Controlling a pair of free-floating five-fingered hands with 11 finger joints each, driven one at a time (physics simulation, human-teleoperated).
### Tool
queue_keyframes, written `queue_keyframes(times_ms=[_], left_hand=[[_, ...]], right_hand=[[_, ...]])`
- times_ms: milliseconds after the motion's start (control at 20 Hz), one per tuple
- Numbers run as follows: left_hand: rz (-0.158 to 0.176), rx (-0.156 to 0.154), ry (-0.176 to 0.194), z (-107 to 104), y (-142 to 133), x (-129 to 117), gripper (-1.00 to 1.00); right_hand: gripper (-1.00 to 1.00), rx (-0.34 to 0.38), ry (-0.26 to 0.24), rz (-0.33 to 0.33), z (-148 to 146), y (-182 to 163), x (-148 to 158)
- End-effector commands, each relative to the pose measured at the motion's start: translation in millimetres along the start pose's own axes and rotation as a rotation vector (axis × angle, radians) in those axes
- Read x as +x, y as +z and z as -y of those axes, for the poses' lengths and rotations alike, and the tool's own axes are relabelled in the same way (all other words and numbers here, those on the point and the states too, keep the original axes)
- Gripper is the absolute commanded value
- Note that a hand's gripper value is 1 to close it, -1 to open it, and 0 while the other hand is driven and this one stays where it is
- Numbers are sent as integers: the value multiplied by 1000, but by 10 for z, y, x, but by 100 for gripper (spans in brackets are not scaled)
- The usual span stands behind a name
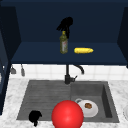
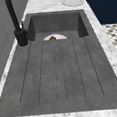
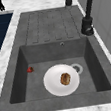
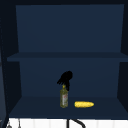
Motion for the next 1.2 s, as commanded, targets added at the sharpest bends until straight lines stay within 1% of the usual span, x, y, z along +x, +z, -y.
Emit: queue_keyframes(times_ms=[0,100,150,250,400,600,800,850,950,1000,1150], left_hand=[[0,0,0,0,0,0,0],[0,0,0,0,0,0,0],[0,0,0,0,0,0,0],[0,0,0,0,0,0,0],[0,0,0,0,0,0,0],[0,0,0,0,0,0,0],[0,0,0,0,0,0,0],[0,0,0,0,0,0,0],[0,0,0,0,0,0,0],[0,0,0,0,0,0,0],[0,0,0,0,0,0,0]], right_hand=[[-100,-1,74,-9,-76,-32,4],[-100,2,86,-18,-110,-70,9],[-100,-9,103,-24,-112,-90,25],[-100,-22,114,-26,-126,-100,19],[-100,-42,102,-10,-142,-126,13],[-100,-60,105,-7,-219,-123,24],[-100,-114,113,-5,-303,45,2],[-100,-113,121,-8,-302,55,-10],[-100,-114,162,-34,-303,77,-26],[-100,-112,169,-43,-297,102,-27],[-100,-69,199,-64,-290,70,-3]])
